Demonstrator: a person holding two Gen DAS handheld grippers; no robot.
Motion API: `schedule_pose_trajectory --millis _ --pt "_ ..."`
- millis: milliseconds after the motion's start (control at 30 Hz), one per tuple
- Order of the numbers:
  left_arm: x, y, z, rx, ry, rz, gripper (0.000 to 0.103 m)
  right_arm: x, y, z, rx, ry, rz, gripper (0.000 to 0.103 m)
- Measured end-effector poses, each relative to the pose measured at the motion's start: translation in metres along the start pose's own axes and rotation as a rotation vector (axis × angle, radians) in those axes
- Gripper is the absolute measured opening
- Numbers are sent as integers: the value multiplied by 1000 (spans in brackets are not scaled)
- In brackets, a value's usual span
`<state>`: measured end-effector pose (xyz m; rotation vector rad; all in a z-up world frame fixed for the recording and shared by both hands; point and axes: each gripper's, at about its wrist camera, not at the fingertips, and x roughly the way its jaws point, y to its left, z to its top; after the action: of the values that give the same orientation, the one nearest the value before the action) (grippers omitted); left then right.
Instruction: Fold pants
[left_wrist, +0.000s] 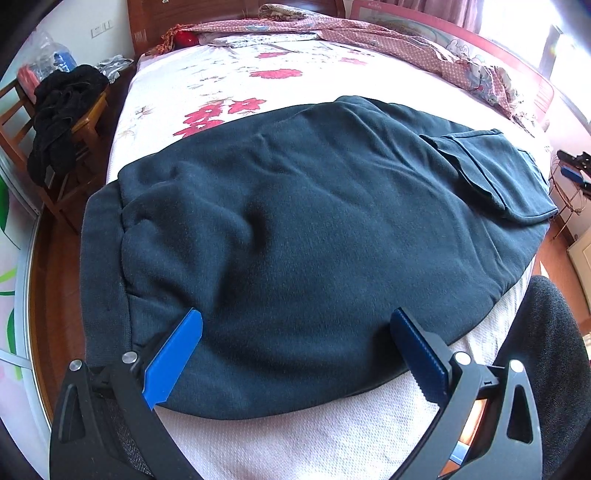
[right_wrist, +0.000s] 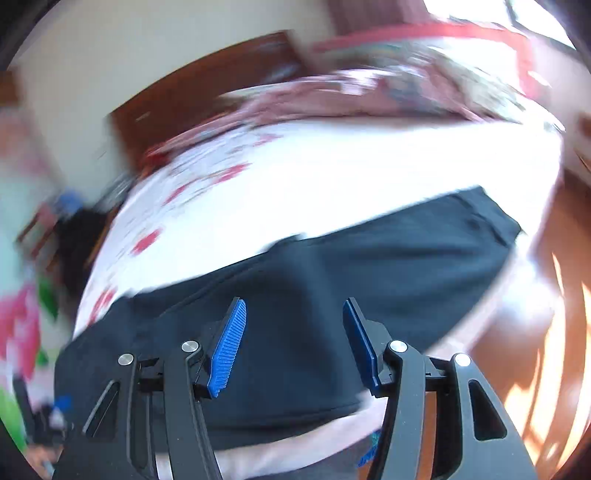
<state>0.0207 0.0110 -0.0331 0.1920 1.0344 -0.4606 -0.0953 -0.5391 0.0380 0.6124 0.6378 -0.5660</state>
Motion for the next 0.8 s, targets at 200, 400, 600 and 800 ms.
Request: schedule_pose_trajectory --millis 200,400,600,800 --pt "1 -1 0 -2 1 9 101 41 -134 41 462 -26 -70 53" --pt "4 -4 3 1 12 30 101 77 -136 49 509 16 -70 45" --pt "4 -5 3 0 14 33 101 83 -114 63 386 -9 -120 7" --pt "3 -4 2 -2 10 28 101 25 -3 73 -81 -130 -108 7"
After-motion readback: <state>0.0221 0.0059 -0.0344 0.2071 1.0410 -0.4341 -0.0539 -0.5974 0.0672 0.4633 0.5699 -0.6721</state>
